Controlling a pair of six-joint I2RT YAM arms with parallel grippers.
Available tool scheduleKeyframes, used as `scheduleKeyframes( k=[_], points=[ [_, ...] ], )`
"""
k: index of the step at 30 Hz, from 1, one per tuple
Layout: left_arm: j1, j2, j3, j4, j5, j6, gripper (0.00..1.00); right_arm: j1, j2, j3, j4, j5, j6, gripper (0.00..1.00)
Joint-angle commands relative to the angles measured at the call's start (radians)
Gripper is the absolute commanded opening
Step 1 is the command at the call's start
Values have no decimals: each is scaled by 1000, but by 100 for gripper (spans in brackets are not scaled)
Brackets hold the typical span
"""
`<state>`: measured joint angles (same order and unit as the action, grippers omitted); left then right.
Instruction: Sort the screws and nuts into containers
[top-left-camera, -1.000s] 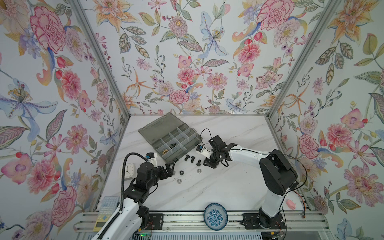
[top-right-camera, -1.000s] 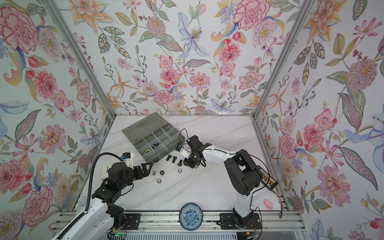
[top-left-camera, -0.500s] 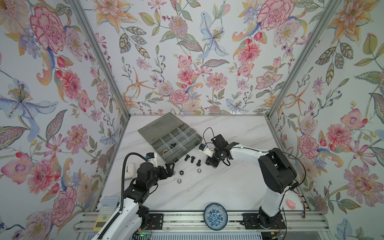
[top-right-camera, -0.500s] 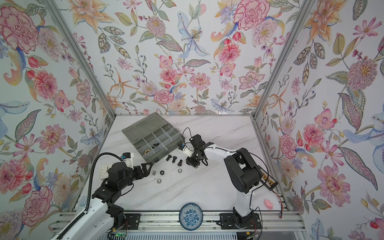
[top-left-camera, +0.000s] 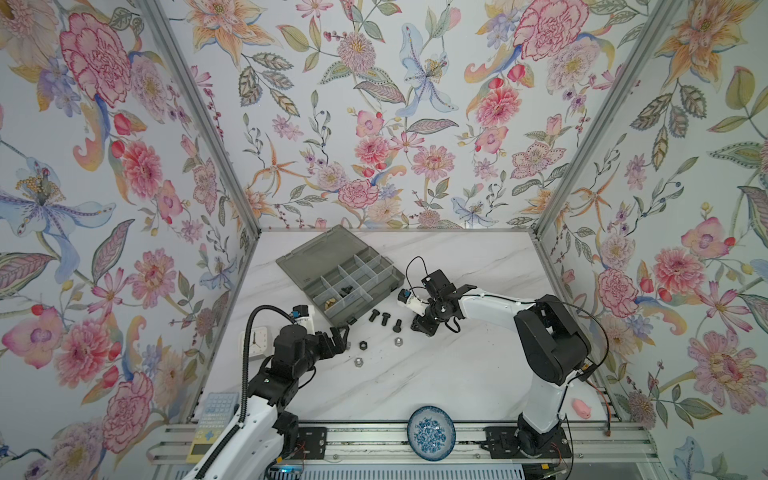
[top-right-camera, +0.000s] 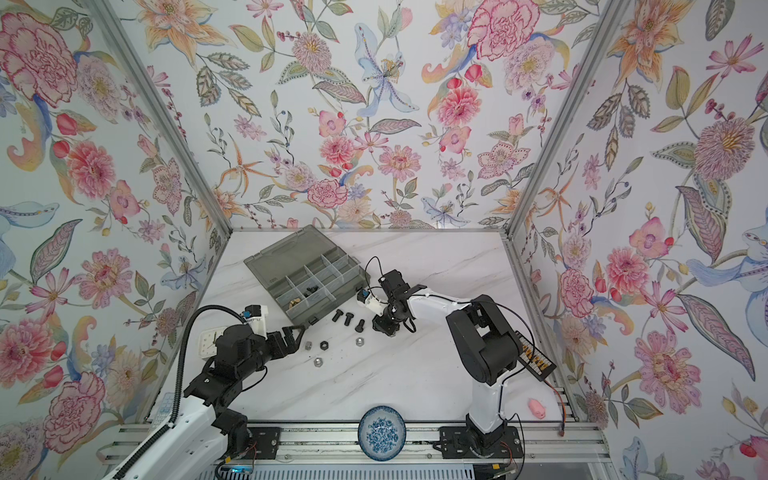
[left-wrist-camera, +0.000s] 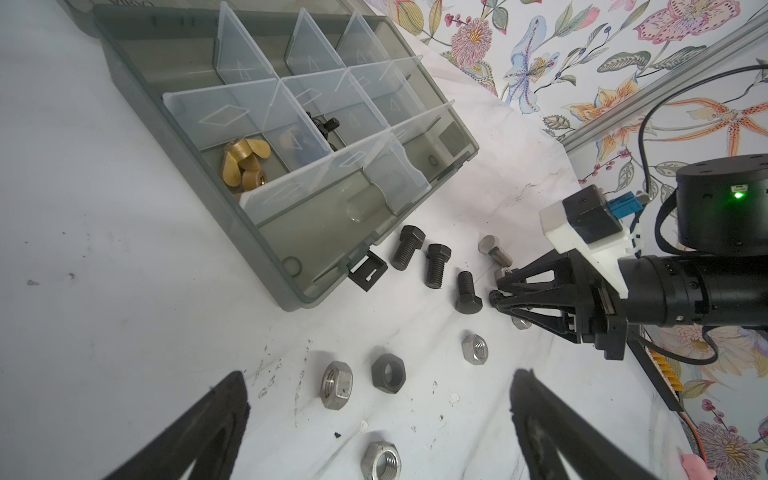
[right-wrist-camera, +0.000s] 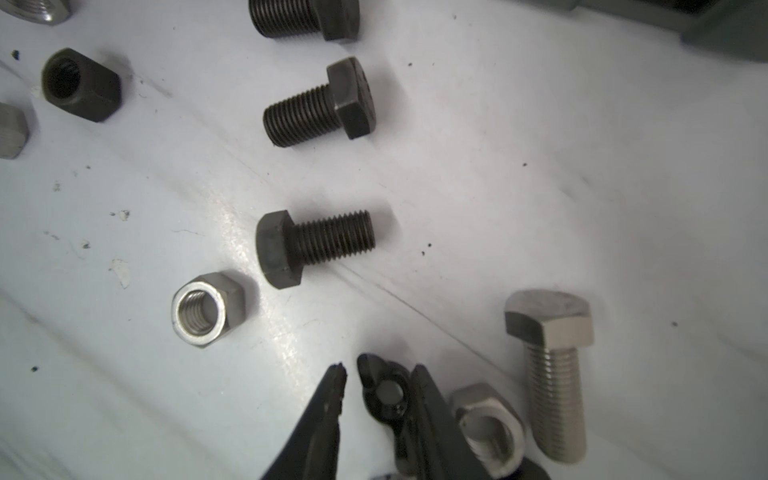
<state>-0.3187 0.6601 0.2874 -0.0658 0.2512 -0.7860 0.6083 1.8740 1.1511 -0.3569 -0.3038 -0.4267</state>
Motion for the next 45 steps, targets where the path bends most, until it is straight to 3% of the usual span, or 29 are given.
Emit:
scheduleKeyframes(
  k=[1,21,27,38,45],
  points=[
    [13,-10,-10,3,-9,-9,99,6,23,31,-33,-8,4,29],
    [13,-10,-13,6,-8,-9,99,8,43,49,-50,-8,11,15],
    [12,-11,-13,3,-8,-7,100,5,48,57,-57,-14,13,0],
    [12,-10,-5,0,-7,0,99,-18,-13,96,-59,-107,48,0],
    [13,-8,-4,1,-6,5,99,-16,-36,210,-39,-163,90,0]
  ],
)
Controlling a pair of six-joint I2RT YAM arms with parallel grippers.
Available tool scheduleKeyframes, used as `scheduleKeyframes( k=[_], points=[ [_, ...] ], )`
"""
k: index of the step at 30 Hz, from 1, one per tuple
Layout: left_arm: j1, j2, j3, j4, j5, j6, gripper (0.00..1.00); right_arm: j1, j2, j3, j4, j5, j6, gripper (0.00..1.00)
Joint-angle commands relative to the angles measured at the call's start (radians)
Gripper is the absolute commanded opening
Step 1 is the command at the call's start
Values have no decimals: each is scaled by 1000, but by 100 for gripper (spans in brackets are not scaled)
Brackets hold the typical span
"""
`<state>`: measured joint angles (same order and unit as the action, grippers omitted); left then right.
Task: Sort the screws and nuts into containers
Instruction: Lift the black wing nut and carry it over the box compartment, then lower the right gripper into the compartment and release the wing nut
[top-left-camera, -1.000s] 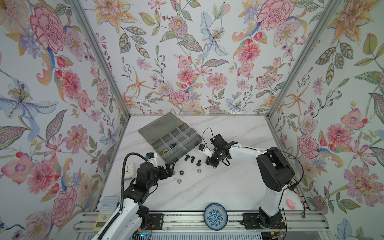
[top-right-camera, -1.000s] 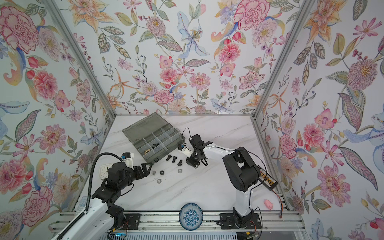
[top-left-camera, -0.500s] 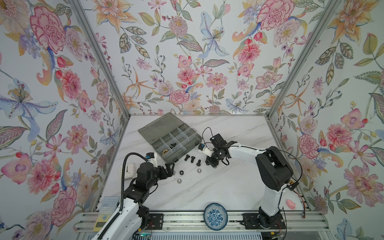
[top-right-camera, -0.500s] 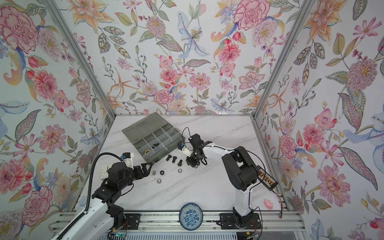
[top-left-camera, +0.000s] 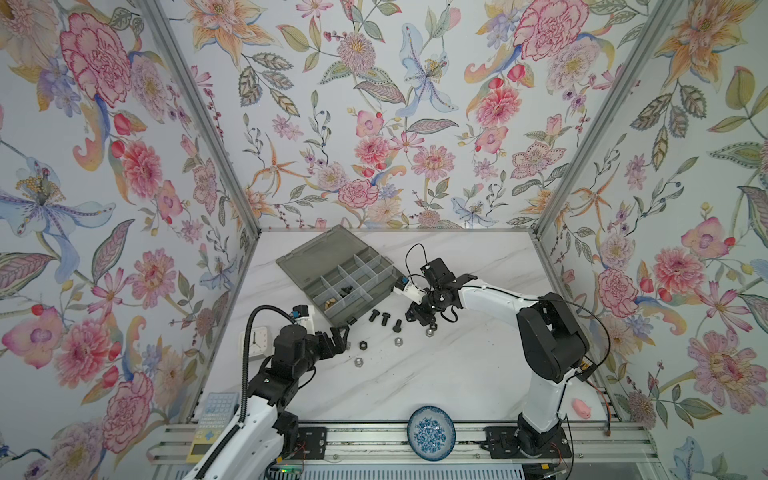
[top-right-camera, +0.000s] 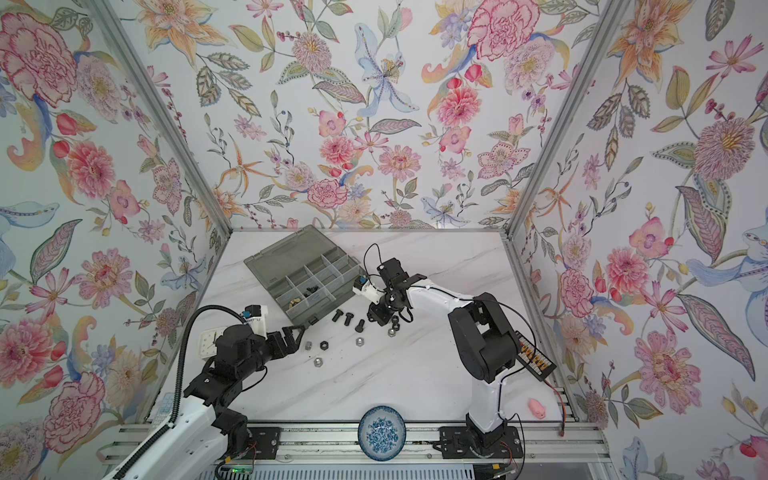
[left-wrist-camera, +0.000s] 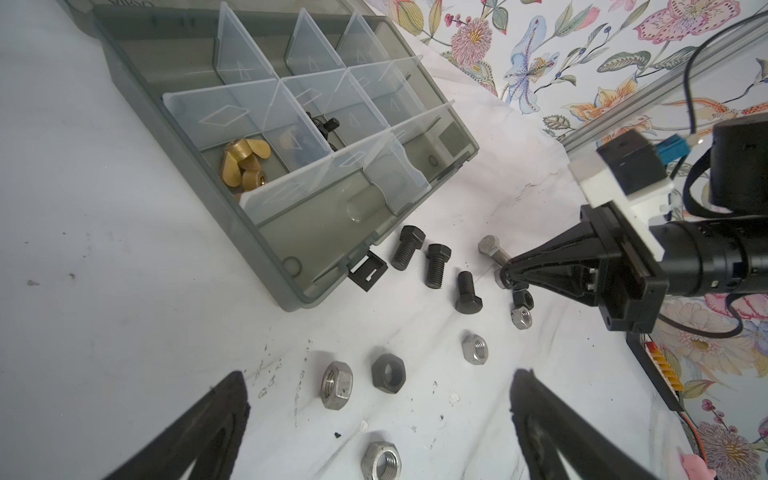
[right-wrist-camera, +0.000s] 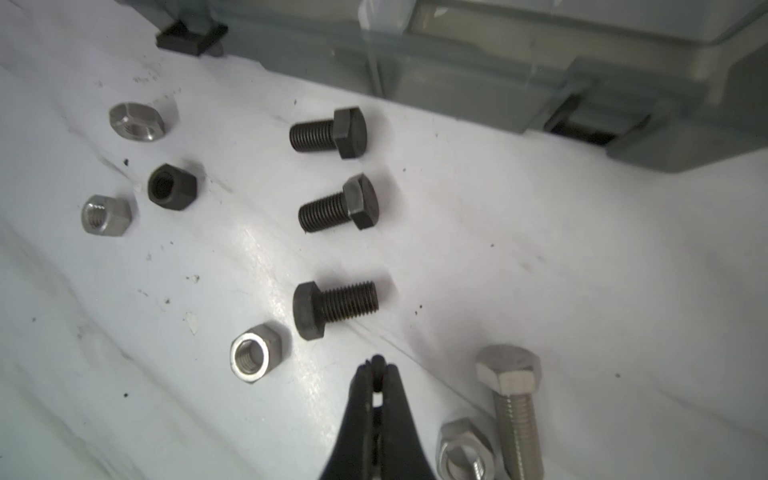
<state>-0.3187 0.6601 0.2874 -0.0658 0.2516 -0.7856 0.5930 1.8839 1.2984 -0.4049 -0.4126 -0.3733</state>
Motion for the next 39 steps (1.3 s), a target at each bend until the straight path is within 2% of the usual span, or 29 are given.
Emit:
scheduleKeyframes(
  k=[1,5,21,31,39],
  points=[
    [15,-8,-3,1,-6,5,99,1,-43,82,20,-59,44,0],
    [15,-11,1,-3,-3,8,99,20,-4,173,72,-75,88,0],
    [15,-41,-4,-15,2,2,99,127,335,659,118,64,179,0],
    [17,-51,-7,-23,-5,1,99,160,424,731,135,61,218,0],
    [17,-48,-7,-25,-4,1,99,173,472,743,197,71,308,0]
  ],
)
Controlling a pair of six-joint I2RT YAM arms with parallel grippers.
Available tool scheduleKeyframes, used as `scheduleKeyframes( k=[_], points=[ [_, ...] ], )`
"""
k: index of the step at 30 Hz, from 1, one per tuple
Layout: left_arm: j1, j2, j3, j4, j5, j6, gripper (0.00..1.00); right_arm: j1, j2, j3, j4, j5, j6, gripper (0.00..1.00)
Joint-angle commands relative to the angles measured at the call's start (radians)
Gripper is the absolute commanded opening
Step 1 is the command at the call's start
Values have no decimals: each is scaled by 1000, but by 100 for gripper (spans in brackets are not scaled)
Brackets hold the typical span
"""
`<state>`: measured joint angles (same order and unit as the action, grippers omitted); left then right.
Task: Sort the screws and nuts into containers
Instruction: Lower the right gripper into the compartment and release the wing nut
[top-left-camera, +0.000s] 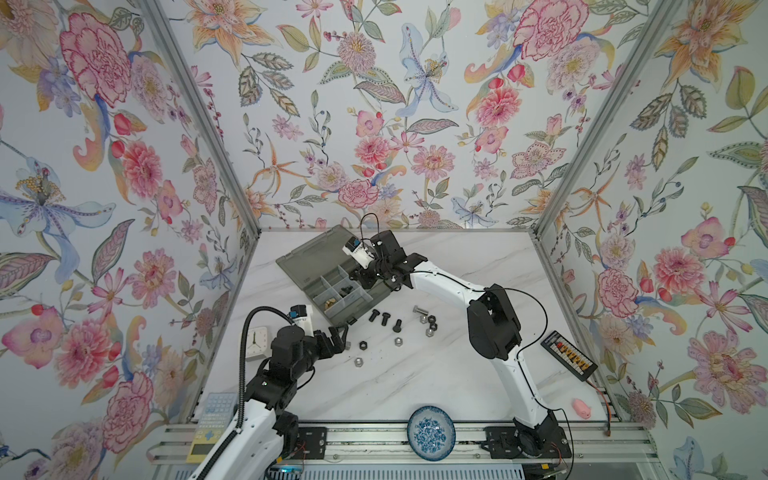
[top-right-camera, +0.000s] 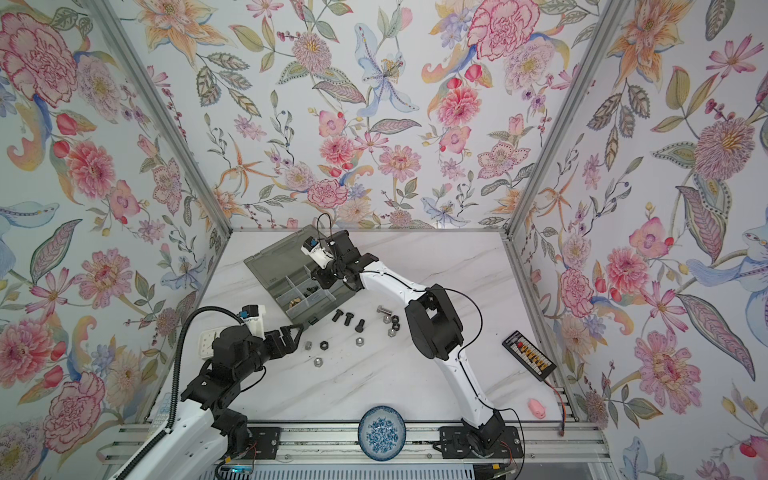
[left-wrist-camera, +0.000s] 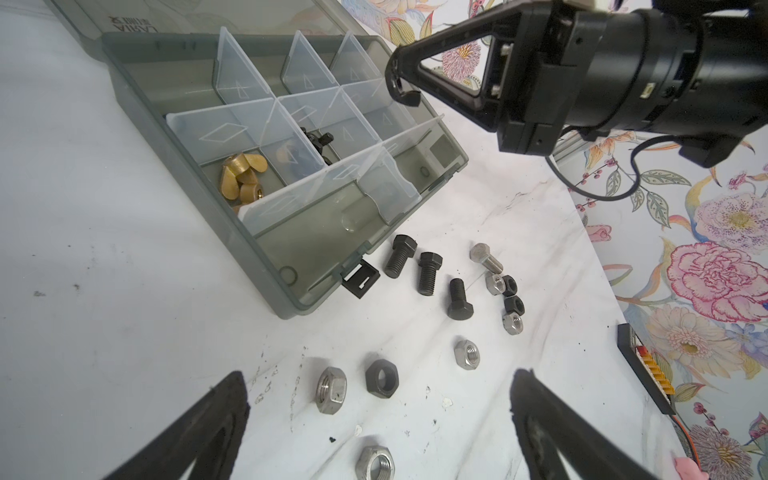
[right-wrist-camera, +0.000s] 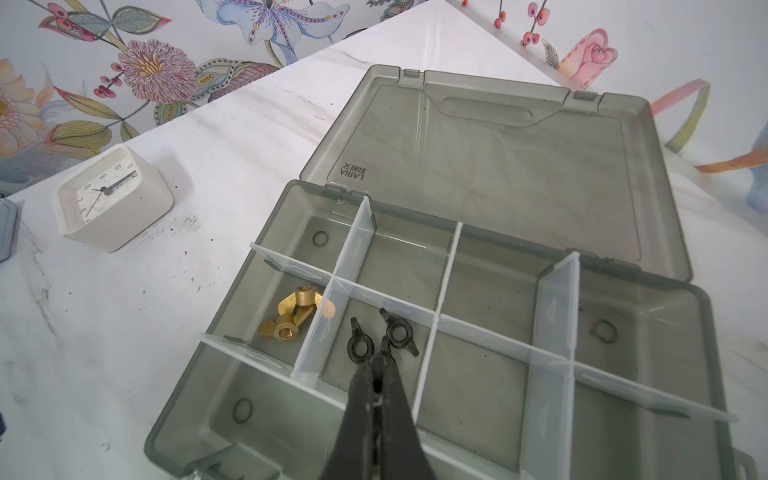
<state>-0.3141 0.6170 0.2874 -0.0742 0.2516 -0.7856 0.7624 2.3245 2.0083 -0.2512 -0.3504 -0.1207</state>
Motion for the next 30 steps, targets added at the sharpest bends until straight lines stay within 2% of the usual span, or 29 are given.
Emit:
scheduleKeyframes(
  k=[1,20,30],
  points=[
    [12,-4,-7,-17,-3,2,99,5,40,37,45,5,61,0],
    [13,-19,-13,-27,-8,1,99,15,130,87,45,-6,120,0],
    [13,-11,-14,-50,-31,3,99,14,141,89,42,1,121,12]
  ],
)
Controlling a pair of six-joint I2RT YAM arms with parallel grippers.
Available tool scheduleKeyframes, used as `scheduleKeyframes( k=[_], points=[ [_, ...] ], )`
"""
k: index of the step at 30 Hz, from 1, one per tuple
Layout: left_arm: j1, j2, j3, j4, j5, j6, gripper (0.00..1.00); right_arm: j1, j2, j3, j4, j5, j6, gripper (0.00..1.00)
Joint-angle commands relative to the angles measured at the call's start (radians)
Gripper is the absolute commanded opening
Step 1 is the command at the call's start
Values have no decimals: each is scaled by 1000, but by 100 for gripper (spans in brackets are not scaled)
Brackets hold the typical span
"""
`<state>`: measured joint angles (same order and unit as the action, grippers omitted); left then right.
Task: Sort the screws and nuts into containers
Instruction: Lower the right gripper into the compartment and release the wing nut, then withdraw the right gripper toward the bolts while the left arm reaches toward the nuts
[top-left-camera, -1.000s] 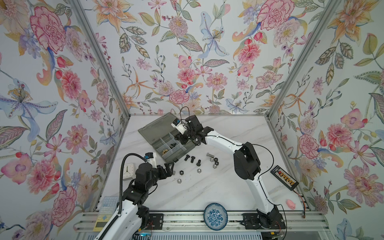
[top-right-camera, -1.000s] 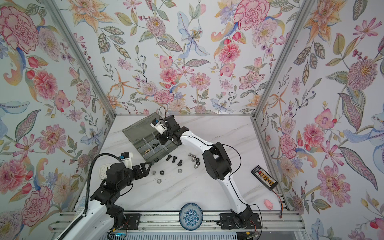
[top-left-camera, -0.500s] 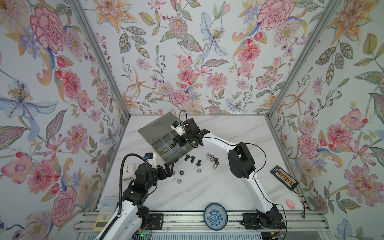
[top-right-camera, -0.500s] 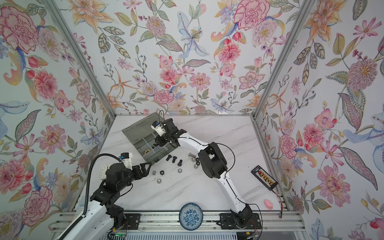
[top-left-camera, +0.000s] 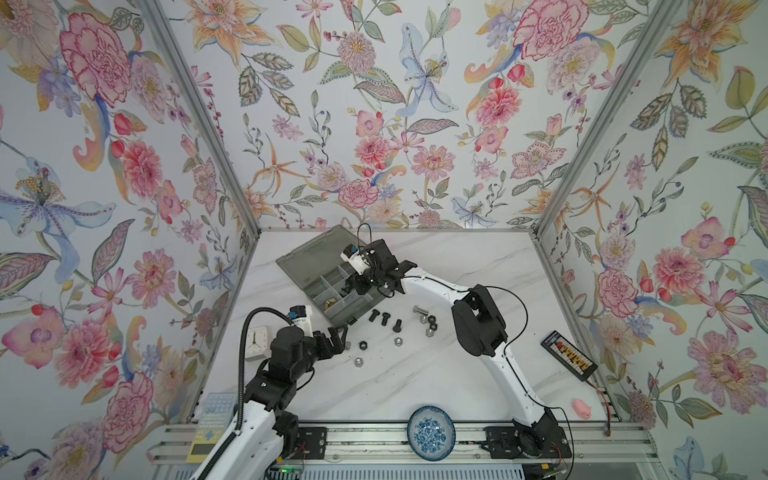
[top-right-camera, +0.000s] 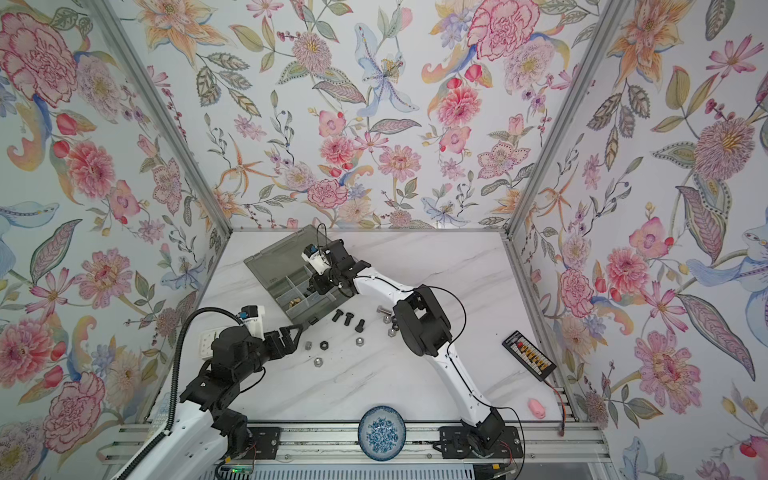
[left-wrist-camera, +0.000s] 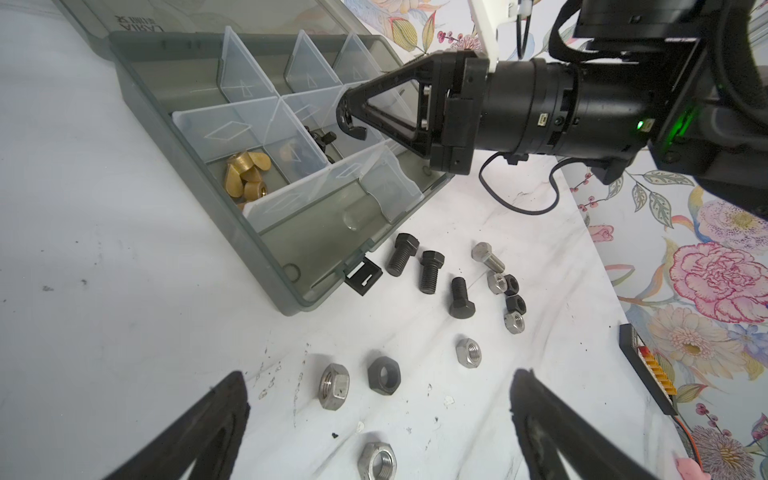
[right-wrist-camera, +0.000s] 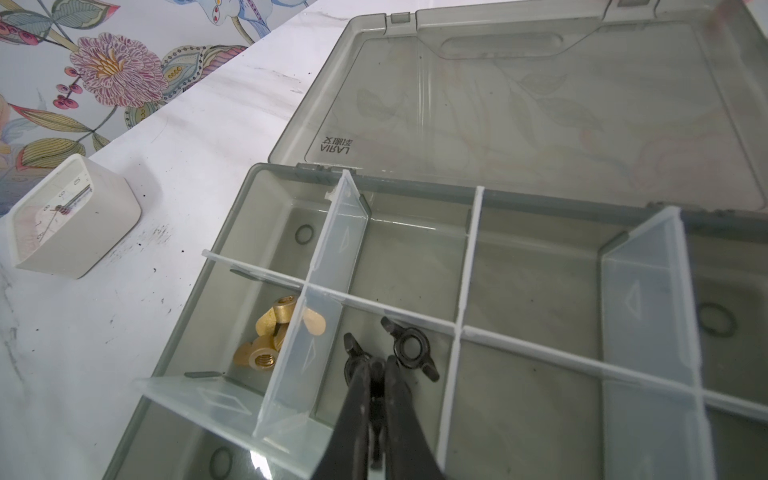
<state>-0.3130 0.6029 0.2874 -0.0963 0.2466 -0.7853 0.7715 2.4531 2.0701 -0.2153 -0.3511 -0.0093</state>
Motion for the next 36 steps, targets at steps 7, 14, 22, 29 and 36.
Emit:
scheduleKeyframes(
  k=[7,14,22,29,36],
  points=[
    [12,22,10,-91,-82,22,99,-4,-8,12,5,-21,15,24],
    [7,63,45,-162,-128,33,100,-8,-186,-149,6,3,-12,31],
    [-10,127,73,-157,-145,14,99,-23,-495,-477,6,10,9,36],
    [-74,240,157,-152,-190,28,99,-24,-689,-729,22,81,70,40],
    [-147,348,215,-189,-259,54,99,-49,-741,-840,65,77,111,40]
  ],
)
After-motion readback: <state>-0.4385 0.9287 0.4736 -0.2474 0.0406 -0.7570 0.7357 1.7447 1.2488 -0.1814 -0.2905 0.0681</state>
